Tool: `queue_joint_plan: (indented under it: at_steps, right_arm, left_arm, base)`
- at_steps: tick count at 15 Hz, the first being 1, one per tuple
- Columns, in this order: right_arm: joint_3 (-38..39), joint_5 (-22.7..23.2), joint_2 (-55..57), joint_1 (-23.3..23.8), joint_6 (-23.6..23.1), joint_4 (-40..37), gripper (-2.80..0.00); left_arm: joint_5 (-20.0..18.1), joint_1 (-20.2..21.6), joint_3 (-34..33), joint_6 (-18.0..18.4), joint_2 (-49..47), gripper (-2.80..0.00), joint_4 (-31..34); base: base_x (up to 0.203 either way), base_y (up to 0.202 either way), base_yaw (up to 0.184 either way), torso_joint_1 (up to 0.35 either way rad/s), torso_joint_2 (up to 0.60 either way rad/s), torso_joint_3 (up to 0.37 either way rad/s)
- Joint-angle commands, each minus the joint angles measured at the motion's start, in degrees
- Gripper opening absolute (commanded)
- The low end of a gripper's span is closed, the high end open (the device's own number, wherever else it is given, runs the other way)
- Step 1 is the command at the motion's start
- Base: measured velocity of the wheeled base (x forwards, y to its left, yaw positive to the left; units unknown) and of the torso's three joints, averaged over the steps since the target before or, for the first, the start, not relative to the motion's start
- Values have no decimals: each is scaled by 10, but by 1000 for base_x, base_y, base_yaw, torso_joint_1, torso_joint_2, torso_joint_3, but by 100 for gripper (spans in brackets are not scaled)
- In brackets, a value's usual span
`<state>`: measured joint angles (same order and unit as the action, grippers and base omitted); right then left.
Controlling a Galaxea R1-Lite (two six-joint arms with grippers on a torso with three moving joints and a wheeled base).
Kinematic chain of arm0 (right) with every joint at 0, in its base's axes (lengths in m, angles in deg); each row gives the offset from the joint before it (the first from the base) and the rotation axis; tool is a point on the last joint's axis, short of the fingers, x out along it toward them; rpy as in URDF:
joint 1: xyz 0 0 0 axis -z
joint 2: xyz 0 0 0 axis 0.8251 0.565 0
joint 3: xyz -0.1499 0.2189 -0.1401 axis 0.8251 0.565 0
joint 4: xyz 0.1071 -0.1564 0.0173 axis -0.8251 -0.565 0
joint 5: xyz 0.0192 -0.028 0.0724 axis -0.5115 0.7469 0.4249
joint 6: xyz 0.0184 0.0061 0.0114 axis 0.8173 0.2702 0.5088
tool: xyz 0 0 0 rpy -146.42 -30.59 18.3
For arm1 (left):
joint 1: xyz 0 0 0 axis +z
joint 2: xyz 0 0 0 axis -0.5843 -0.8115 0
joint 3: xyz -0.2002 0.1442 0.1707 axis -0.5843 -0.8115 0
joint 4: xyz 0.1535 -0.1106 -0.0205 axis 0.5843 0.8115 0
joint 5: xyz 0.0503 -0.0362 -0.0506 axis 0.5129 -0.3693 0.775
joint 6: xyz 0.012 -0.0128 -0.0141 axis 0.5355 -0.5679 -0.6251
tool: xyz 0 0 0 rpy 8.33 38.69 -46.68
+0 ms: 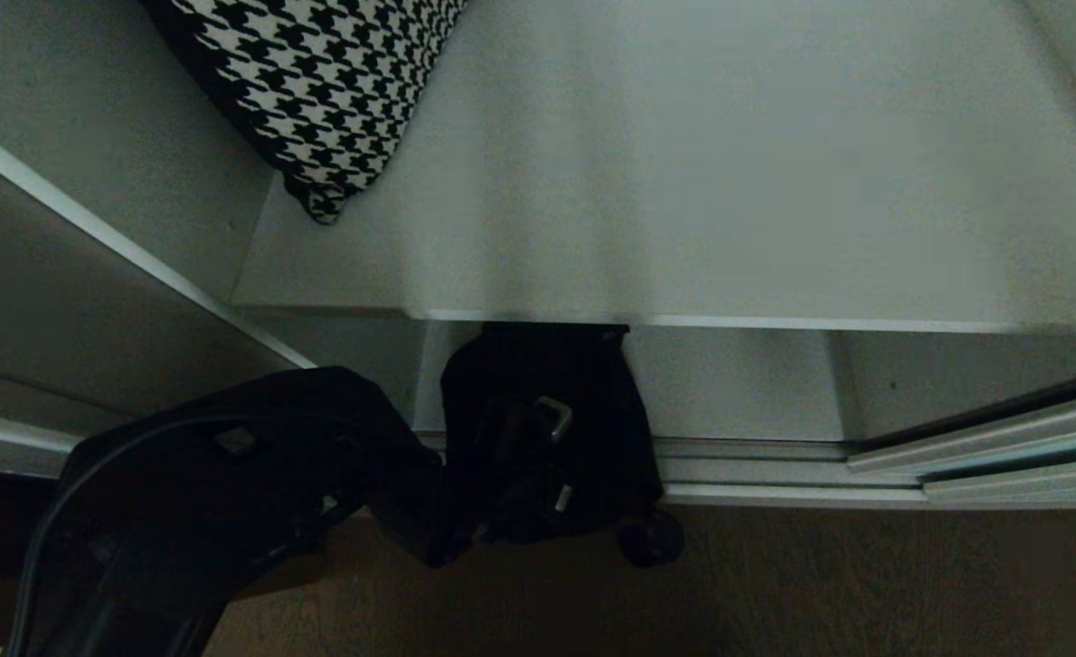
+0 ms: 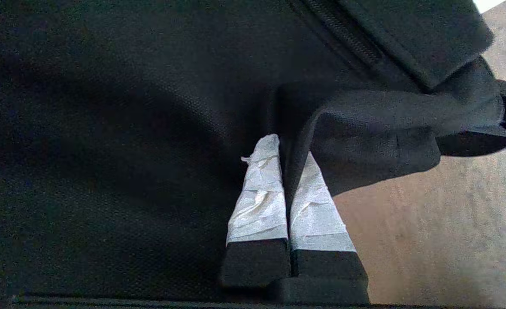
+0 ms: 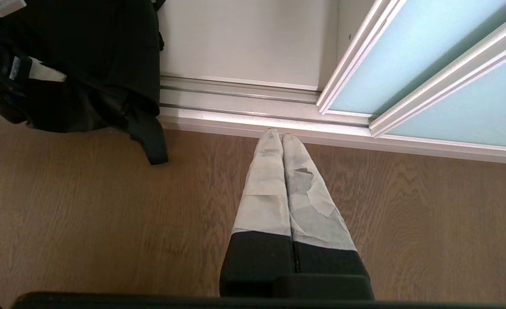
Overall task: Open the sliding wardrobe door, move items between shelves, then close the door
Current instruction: Place the bag on the higher shelf
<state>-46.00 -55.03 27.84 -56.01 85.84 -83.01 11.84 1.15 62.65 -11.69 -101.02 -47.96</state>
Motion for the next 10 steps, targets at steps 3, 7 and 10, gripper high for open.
queue_joint_plan:
  at_steps: [3,7,10]
  right_arm:
    - [0,0,-2,0,0,0,-280]
    - [0,0,-2,0,0,0,-280]
    - [0,0,-2,0,0,0,-280]
  left_arm:
    - [5,-9,1,-70,5,-280,-3]
    - [27,-14,5,-83,3,-280,-4]
    - [33,-14,5,-89,4,-280,-4]
  base:
    - [0,0,0,0,0,0]
    - [-110,0,1,3,2,2]
    - [-195,0,0,-2,5,-2]
